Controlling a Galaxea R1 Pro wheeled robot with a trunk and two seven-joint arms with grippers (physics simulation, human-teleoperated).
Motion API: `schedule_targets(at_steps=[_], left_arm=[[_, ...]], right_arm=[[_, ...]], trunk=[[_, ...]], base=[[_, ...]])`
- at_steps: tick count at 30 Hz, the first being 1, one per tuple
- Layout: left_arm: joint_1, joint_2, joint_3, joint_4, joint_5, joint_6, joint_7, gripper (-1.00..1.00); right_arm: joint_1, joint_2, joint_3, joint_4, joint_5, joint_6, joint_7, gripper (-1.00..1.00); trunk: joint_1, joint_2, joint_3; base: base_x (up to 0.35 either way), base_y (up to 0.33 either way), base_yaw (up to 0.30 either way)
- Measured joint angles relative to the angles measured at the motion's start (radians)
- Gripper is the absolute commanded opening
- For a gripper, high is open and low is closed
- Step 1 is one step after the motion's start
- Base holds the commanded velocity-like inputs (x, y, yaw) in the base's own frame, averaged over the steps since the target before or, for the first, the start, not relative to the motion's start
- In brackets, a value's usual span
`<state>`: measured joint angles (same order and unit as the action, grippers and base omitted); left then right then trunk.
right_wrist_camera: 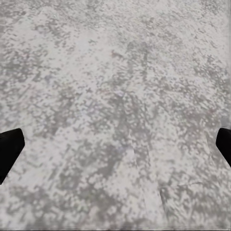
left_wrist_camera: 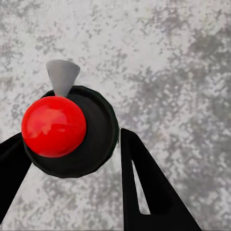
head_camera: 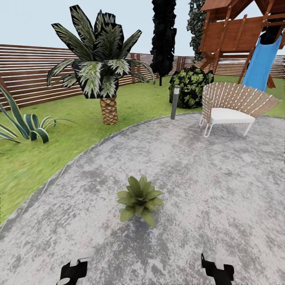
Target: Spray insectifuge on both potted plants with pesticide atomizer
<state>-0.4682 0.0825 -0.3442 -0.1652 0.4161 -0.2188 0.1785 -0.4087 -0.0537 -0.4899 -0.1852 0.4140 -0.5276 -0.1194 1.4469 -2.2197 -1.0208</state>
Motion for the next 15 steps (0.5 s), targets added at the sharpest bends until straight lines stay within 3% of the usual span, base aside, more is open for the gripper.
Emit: schedule_targets(at_steps=[3,10,12,15], left_arm=[[0.0,0.0,0.0,0.0,0.0,0.0,0.0,-1.0],[-0.001,-0.001,-0.001,0.0,-0.002,0.0,-0.001,-1.0],[-0.001,-0.001,-0.002,0.0,-0.018,0.0,-0.001,-1.0],[-0.001,-0.002,-0.001,0.0,-0.083,0.003,-0.001,-1.0]], right_arm=[[0.0,0.0,0.0,0.0,-0.001,0.001,0.0,1.0],[0.0,0.002,0.0,0.001,0.0,0.001,0.002,1.0],[0.0,0.002,0.0,0.0,0.0,0.0,0.001,1.0],[0.0,0.002,0.0,-0.001,0.0,0.0,0.001,1.0]], trunk=[[0.0,0.0,0.0],[0.0,0.0,0.0],[0.0,0.0,0.0],[0.0,0.0,0.0]], base=[[-0.053,0.196,-0.02],[-0.005,0.02,-0.002],[0.0,0.0,0.0],[0.0,0.0,0.0]])
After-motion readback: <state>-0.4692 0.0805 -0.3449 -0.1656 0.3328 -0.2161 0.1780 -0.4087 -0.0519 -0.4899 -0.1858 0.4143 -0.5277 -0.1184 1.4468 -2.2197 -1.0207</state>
